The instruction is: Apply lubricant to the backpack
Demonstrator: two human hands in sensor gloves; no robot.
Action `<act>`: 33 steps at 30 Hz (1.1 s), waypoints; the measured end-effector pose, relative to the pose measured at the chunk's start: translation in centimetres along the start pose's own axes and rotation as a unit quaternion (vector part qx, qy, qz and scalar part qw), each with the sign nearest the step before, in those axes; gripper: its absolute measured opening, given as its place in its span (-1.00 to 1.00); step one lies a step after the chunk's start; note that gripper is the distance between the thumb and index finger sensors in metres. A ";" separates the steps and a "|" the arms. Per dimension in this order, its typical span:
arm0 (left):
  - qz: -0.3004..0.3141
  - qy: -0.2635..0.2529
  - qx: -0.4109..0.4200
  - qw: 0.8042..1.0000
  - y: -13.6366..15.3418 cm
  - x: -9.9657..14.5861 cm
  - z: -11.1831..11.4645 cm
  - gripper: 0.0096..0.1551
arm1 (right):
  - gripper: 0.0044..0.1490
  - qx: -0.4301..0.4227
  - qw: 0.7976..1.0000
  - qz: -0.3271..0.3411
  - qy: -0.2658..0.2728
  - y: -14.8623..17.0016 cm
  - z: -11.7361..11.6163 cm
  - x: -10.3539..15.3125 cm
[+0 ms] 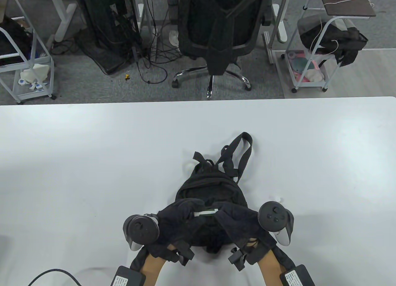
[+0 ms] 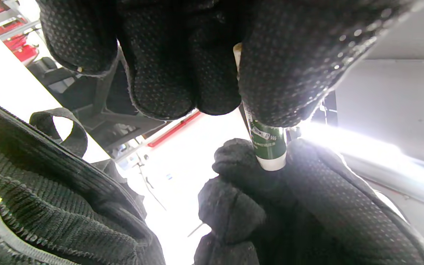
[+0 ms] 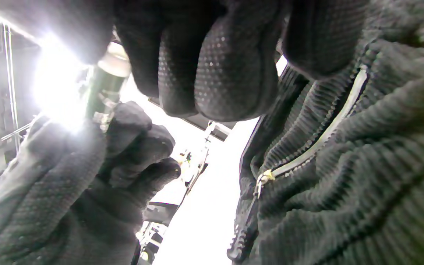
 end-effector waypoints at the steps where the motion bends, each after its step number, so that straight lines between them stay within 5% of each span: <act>1: 0.000 0.000 0.000 1.000 0.0 0.0 0.0 -0.41 | -0.37 -0.001 1.000 -0.001 -0.001 0.0 0.0 0.0; 7: 0.000 0.009 -0.004 1.000 0.0 -0.1 0.1 -0.40 | -0.33 0.074 0.996 0.015 0.044 -0.5 0.6 0.2; 12: -0.003 0.029 0.030 0.999 0.2 -0.3 0.6 -0.37 | -0.37 0.124 0.991 0.038 0.027 -1.0 -0.3 0.3; 19: -0.016 0.010 0.133 0.991 1.3 -0.4 1.1 -0.35 | -0.37 0.117 0.992 0.049 0.018 -1.6 -1.1 0.4; 24: -0.029 -0.010 0.128 0.991 1.4 -0.2 0.7 -0.38 | -0.36 0.108 0.993 0.049 0.013 -1.7 -1.0 0.5; 28: -0.033 -0.026 0.128 0.991 1.5 0.0 -0.5 -0.39 | -0.27 0.161 0.985 0.043 0.043 -2.1 3.0 0.1; 33: -0.051 -0.032 0.118 0.991 2.6 0.3 -1.1 -0.39 | -0.28 0.290 0.955 -0.044 0.051 0.3 8.2 -0.6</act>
Point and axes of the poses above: the tracker on the back of each hand, its own y axis roughly to the little-finger side, its own x axis roughly from the fingertips to the wrist, z = x × y, the point moved 5 cm from there along -x, roughly from the wrist to the fingertips, and after that the axes turned 9 degrees about y, right-handed, at the moved point
